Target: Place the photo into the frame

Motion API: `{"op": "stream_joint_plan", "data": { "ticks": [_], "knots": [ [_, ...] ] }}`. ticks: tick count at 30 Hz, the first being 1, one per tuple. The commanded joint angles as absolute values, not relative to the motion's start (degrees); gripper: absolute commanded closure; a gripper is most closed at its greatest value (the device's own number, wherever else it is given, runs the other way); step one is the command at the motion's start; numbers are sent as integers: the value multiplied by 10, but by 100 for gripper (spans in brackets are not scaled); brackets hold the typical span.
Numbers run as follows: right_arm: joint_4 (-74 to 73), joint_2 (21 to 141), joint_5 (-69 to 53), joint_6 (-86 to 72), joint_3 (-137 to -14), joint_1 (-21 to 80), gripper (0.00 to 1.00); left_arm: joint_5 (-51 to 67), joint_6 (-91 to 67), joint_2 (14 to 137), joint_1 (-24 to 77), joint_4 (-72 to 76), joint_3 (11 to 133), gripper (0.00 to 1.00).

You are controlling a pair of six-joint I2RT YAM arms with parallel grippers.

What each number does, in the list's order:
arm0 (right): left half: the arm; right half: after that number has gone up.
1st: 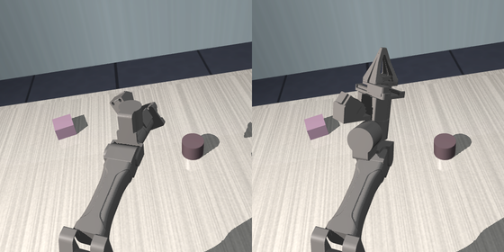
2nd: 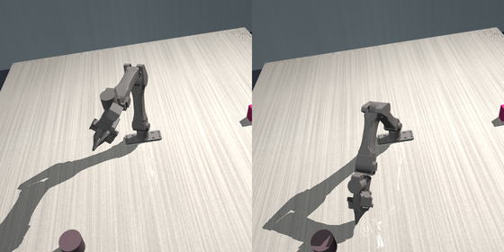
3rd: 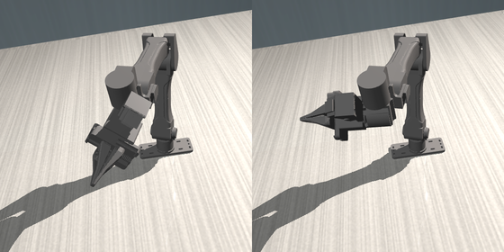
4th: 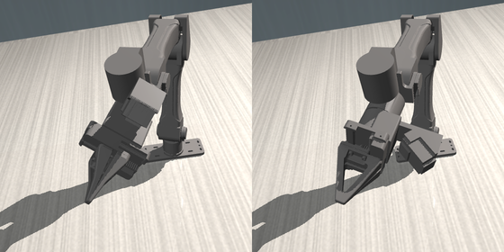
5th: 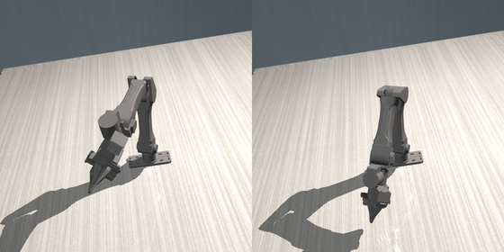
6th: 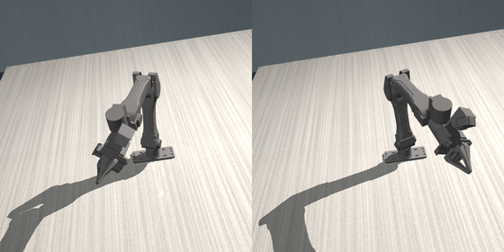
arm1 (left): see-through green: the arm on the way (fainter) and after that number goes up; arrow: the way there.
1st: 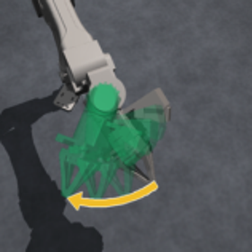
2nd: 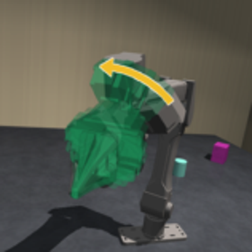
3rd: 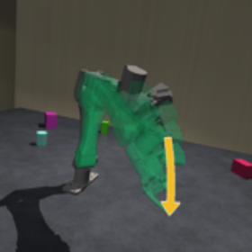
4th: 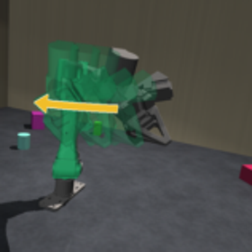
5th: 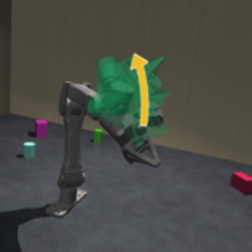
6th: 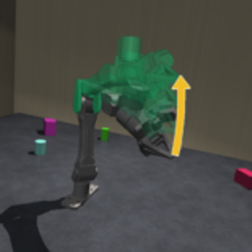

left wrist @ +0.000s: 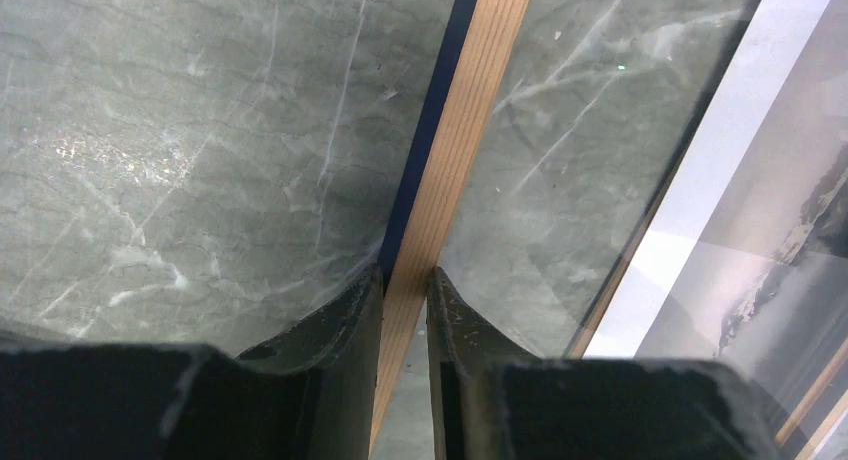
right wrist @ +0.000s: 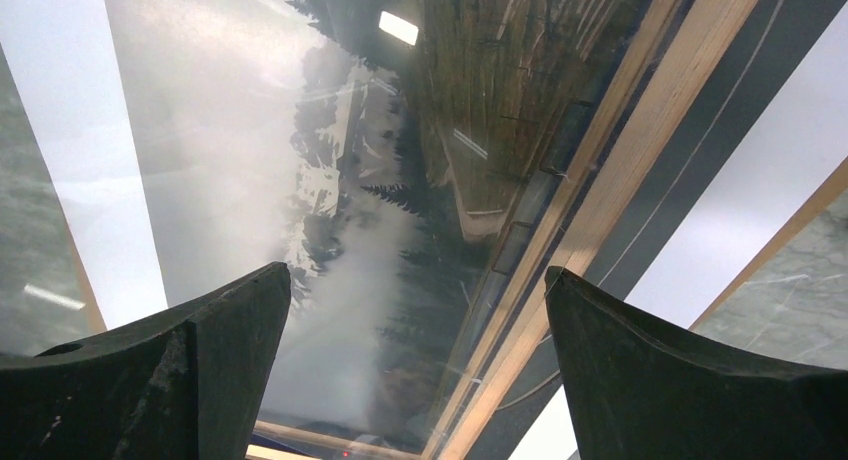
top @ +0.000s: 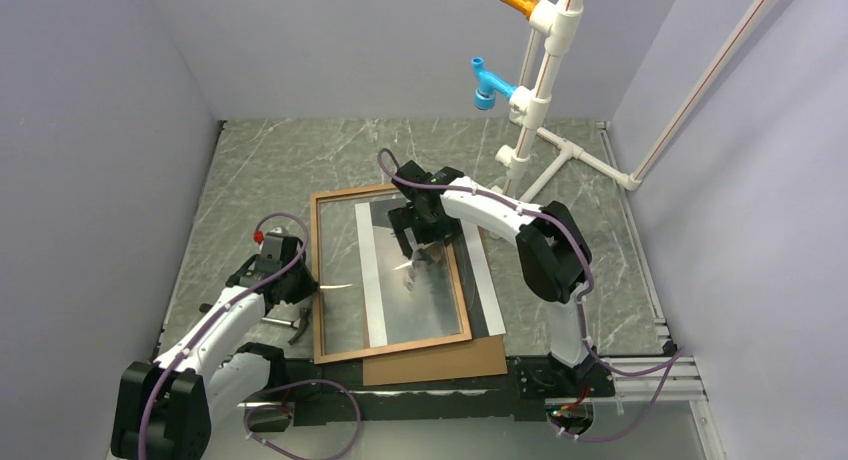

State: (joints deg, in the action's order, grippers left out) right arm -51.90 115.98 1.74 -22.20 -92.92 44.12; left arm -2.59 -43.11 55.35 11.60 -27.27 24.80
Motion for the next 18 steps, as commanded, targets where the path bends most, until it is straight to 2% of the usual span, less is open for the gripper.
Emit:
{"op": "stream_joint_plan", "data": {
  "ticks": [1, 18],
  "knots": [
    [-543, 1156, 39, -216, -958, 447, 0, -46, -420, 560, 114, -310, 239, 75],
    [-553, 1144, 66, -225, -961, 448, 0, -44, -420, 561, 114, -310, 239, 75]
  ]
}}
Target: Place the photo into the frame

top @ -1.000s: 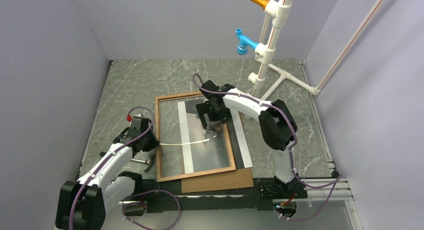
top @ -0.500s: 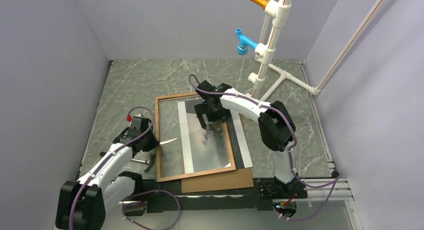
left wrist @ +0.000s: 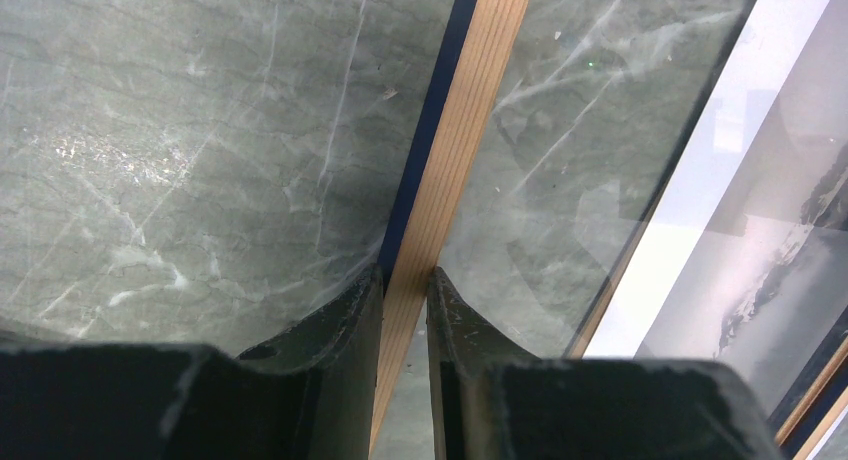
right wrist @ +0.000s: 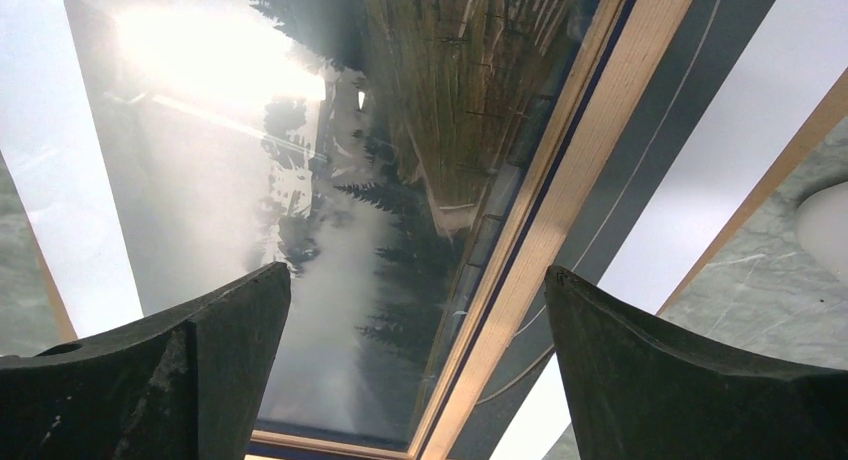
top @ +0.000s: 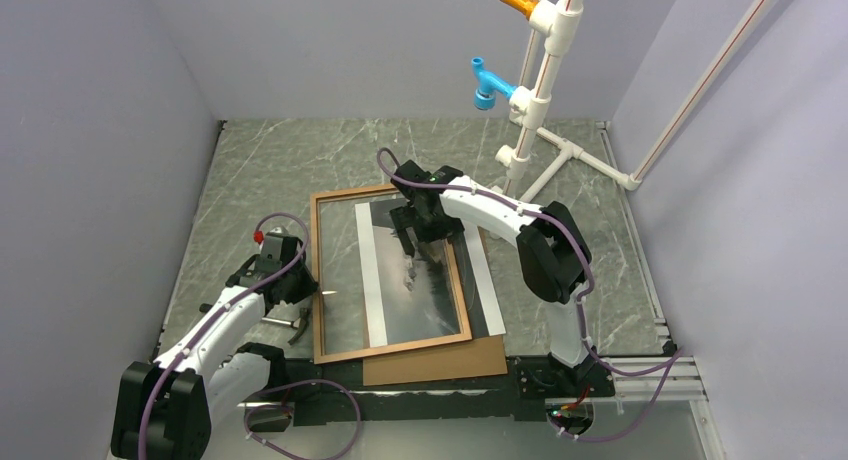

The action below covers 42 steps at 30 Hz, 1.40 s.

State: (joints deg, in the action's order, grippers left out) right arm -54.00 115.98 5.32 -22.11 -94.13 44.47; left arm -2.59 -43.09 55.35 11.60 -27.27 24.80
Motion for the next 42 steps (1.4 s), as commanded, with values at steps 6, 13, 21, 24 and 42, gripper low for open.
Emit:
{"op": "stream_joint_plan", "data": {
  "ticks": [6, 13, 21, 24, 42],
  "knots": [
    [-533, 1124, 34, -236, -929, 431, 0, -31, -413, 561, 114, -306, 239, 73],
    [-508, 1085, 36, -235, -842, 408, 0, 7, -402, 556, 114, -277, 234, 61],
    [-448, 1048, 11, -232, -727, 400, 26, 10, -400, 551, 114, -277, 234, 60],
    [-422, 1047, 3, -234, -704, 399, 38, 20, -401, 555, 114, -269, 232, 60],
    [-374, 1042, -109, -265, -720, 354, 100, 14, -385, 591, 114, -288, 299, 47]
  ]
}}
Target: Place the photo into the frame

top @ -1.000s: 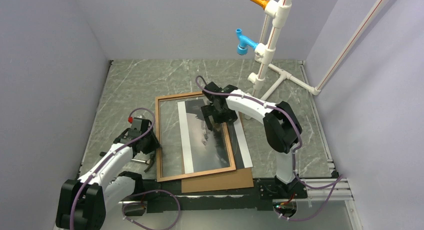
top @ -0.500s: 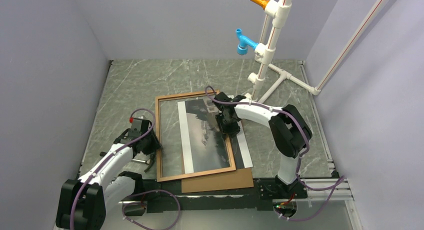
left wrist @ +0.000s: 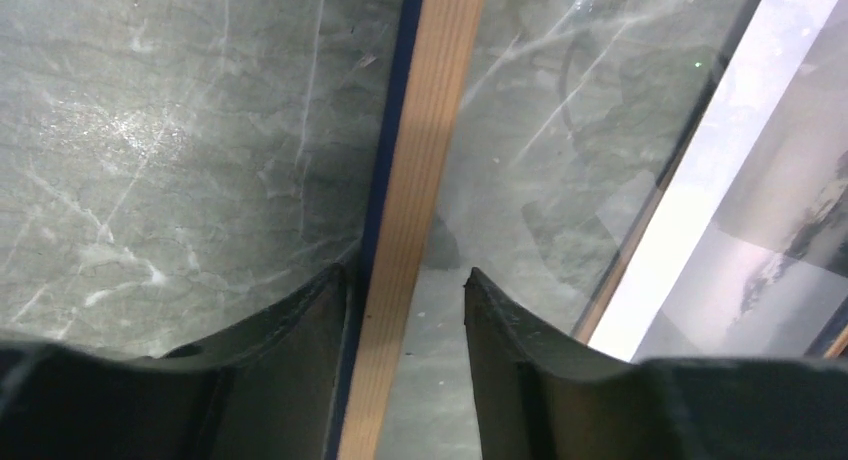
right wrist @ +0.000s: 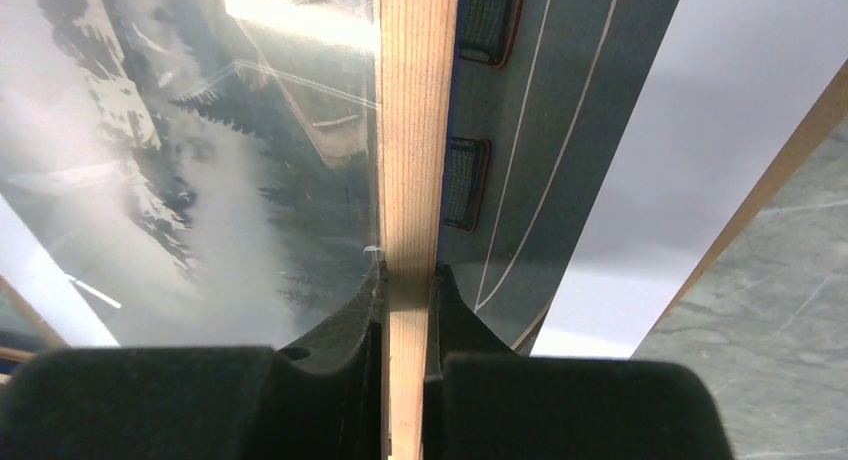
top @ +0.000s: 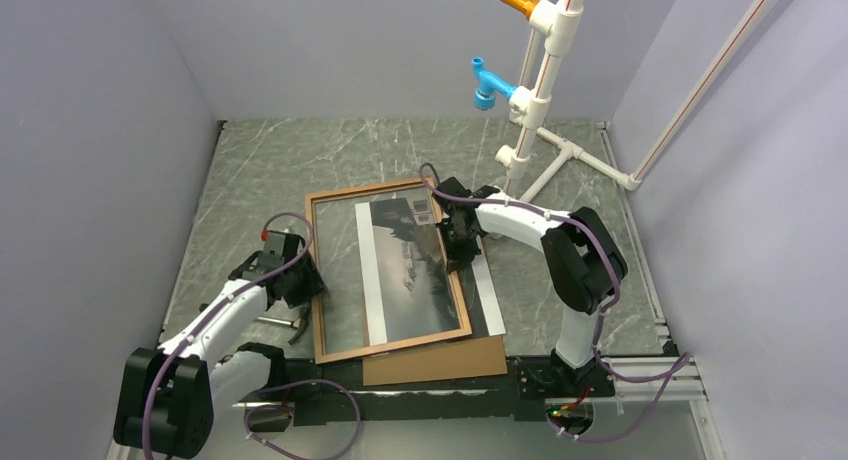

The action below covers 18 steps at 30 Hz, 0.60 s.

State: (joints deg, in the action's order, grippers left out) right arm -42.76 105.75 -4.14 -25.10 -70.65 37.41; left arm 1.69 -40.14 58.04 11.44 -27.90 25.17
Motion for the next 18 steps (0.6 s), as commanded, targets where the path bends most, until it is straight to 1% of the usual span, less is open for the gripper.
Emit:
{"op": "stream_joint_plan", "data": {
  "ticks": [1, 4, 5, 9, 13, 18],
  "knots": [
    [-370, 1041, -116, -269, -719, 348, 100, 8, -383, 592, 114, -297, 308, 40],
    [-362, 1041, -130, -274, -721, 333, 100, 2, -378, 580, 114, -329, 333, 18],
    [-362, 1042, -132, -275, -722, 331, 100, 2, -376, 568, 114, -336, 340, 14],
    [-357, 1042, -135, -279, -722, 321, 100, 2, -379, 493, 115, -372, 354, 1],
    [-358, 1047, -133, -280, -735, 318, 100, 2, -371, 423, 115, -414, 385, 1],
    [-363, 1063, -131, -285, -765, 318, 100, 14, -365, 392, 114, -457, 444, 0]
  ]
}}
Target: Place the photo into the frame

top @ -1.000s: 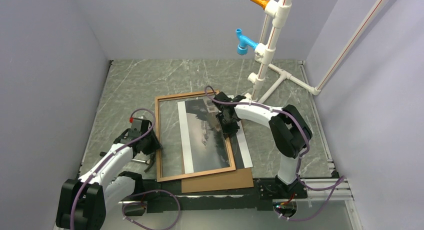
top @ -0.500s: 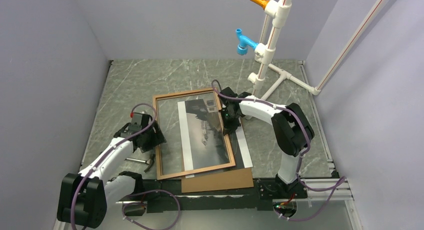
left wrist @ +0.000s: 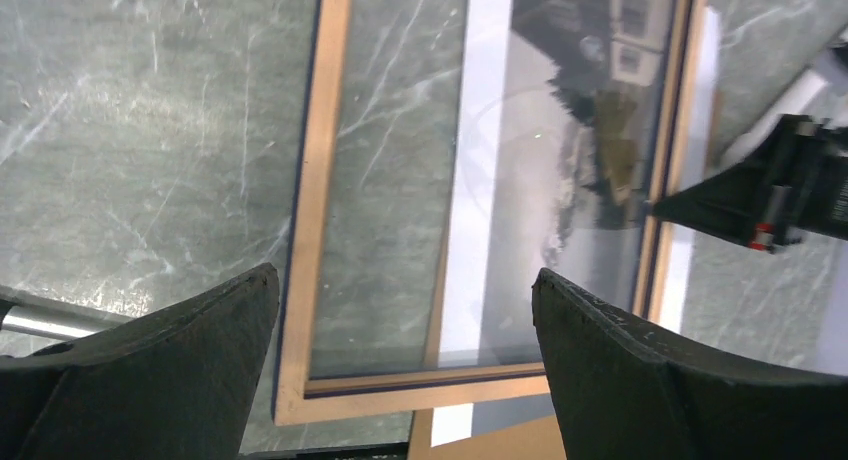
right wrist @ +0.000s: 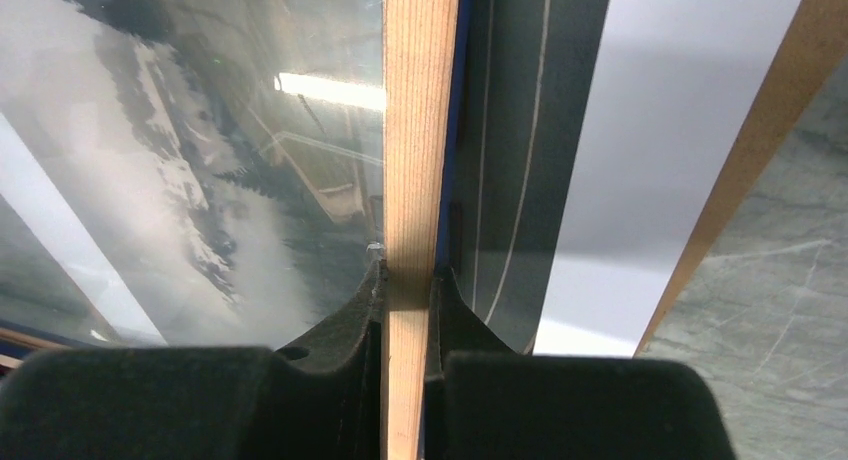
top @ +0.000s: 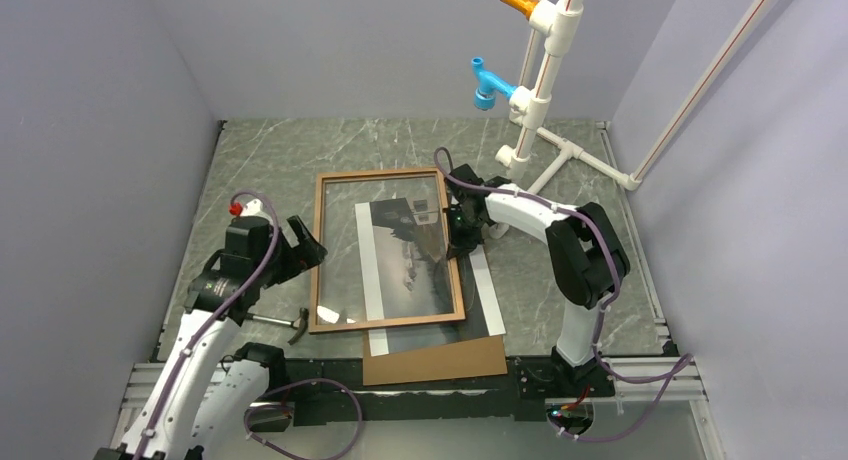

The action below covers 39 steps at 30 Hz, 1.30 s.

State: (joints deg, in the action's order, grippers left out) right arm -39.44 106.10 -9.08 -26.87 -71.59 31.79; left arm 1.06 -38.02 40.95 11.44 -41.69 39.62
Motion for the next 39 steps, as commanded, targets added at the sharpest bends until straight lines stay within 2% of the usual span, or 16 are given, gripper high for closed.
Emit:
{"op": "stream_joint_plan", "data": {
  "ticks": [1, 10, 22, 39],
  "knots": [
    [-365, 1067, -129, -286, -775, 318, 100, 15, -365, 387, 115, -462, 450, 1],
    [-387, 1097, -64, -292, -826, 325, 100, 5, -370, 360, 114, -477, 464, 1],
    [-397, 1131, -56, -315, -894, 325, 100, 2, -373, 361, 114, -485, 456, 1],
    [-433, 1265, -79, -347, -1108, 362, 100, 2, -373, 363, 114, -482, 448, 1]
  ]
}}
